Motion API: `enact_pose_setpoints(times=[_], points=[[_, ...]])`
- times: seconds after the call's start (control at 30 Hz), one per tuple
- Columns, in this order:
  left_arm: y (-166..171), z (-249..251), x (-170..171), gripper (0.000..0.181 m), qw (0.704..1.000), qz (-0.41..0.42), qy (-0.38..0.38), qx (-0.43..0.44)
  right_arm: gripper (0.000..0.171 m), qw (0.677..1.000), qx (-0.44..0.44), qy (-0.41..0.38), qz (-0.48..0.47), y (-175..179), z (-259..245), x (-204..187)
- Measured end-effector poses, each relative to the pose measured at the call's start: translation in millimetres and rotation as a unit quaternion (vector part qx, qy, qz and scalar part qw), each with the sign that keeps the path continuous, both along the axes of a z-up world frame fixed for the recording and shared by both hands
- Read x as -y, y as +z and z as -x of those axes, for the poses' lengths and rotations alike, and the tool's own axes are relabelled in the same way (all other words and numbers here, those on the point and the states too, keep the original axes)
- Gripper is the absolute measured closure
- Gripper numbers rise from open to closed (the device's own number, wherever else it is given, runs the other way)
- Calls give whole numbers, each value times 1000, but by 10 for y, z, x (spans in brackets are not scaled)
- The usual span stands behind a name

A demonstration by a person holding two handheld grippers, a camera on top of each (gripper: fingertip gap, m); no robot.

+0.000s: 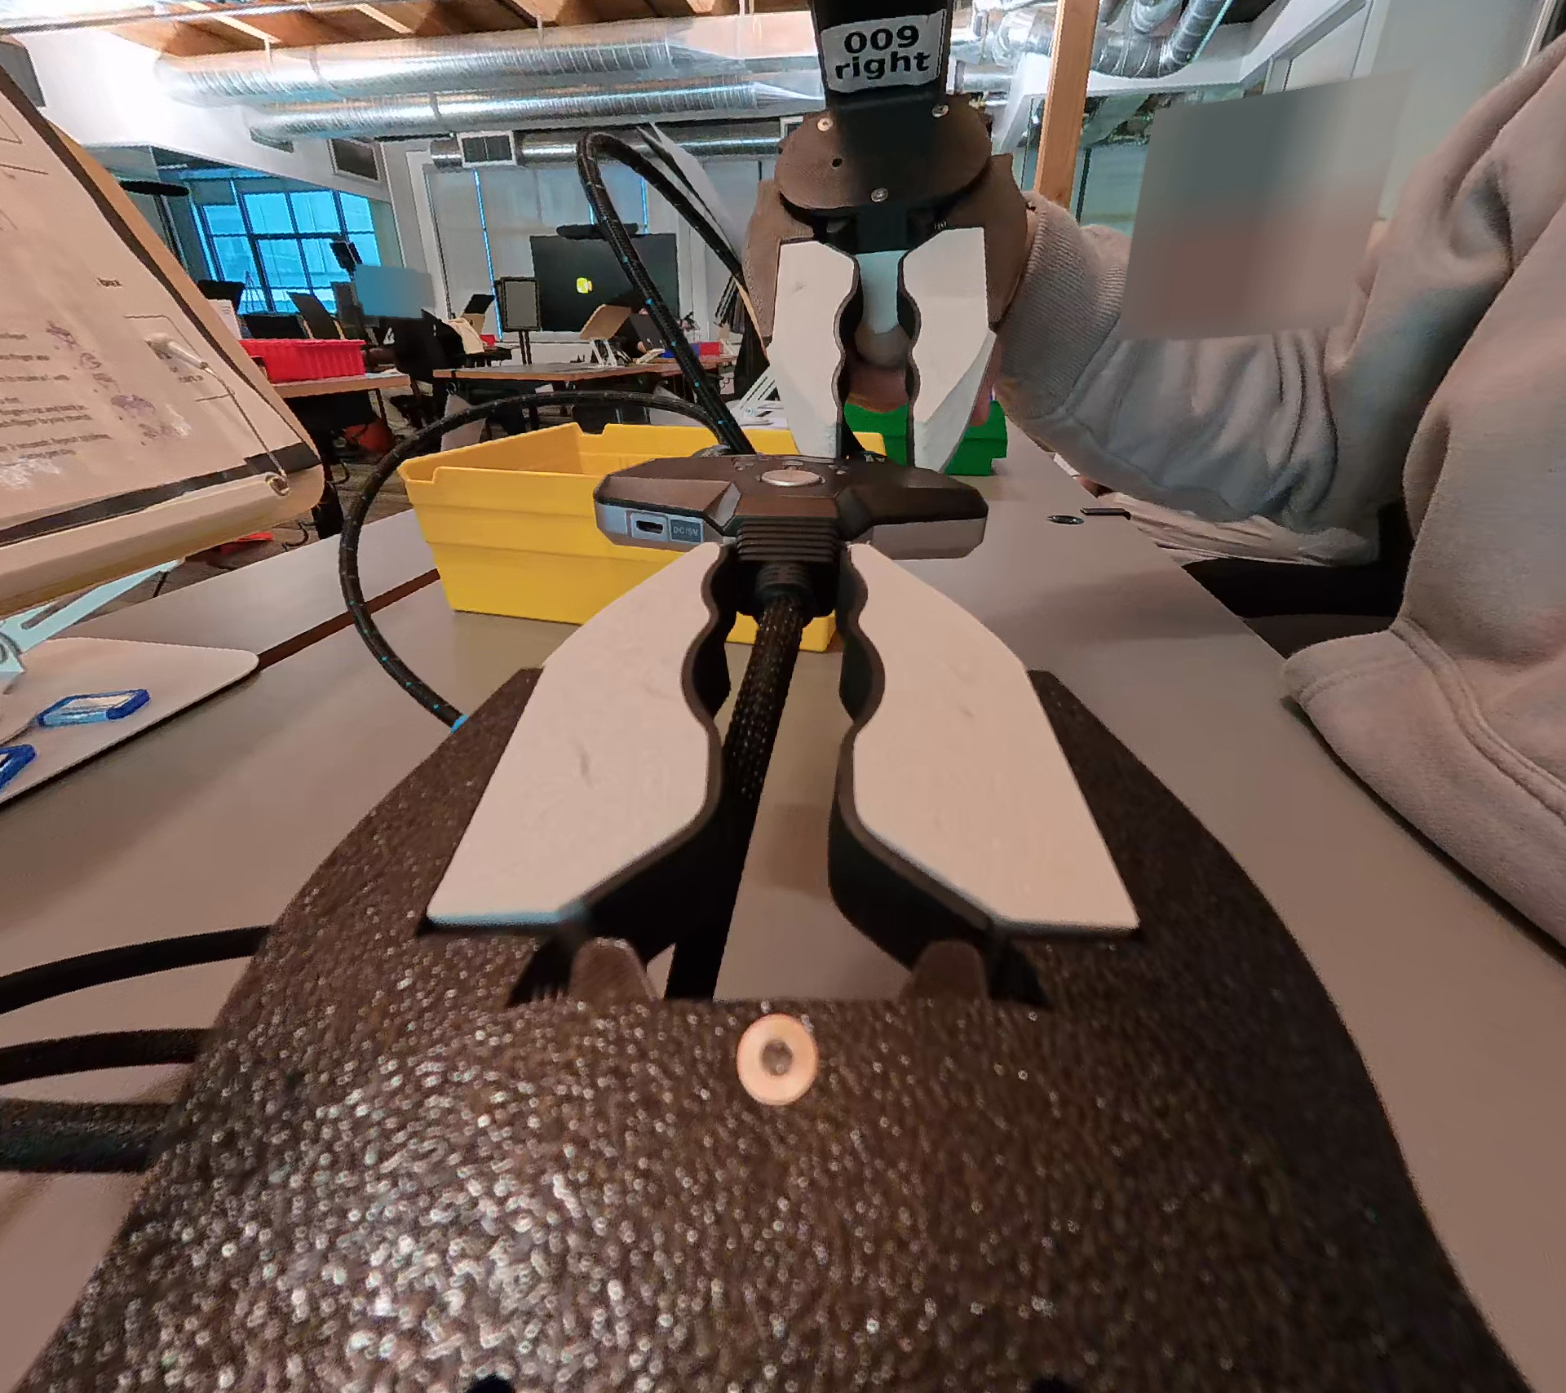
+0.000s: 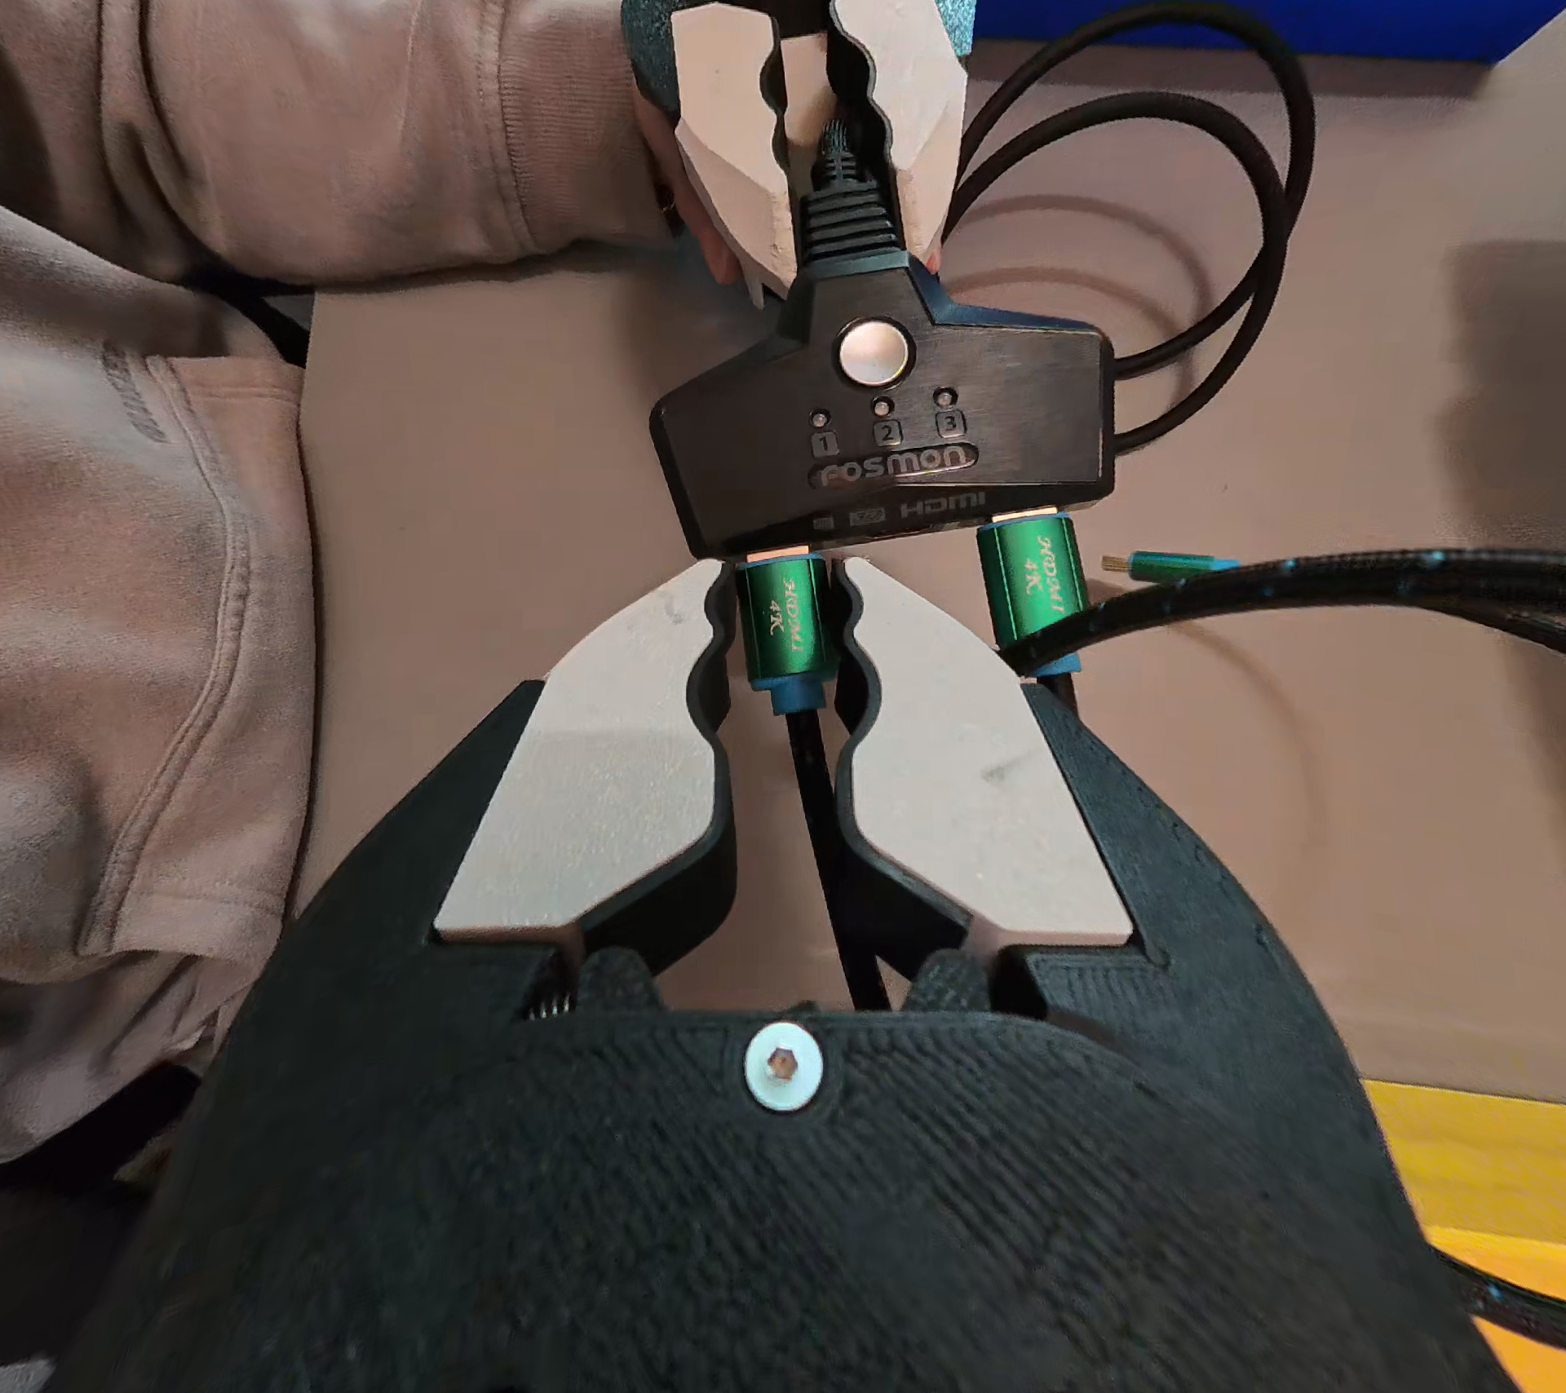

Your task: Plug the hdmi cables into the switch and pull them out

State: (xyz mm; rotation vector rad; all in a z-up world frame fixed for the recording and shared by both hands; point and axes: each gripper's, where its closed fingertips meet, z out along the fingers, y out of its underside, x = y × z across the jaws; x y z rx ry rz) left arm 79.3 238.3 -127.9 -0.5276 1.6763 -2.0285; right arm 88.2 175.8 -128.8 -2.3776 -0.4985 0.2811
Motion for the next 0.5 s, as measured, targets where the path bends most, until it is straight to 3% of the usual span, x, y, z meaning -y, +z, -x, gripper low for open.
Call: enact_pose_setpoints(times=[0.5], points=[[57, 7, 167, 159, 997, -72, 24, 23, 150, 973, 204, 39, 102, -20, -98, 198]])
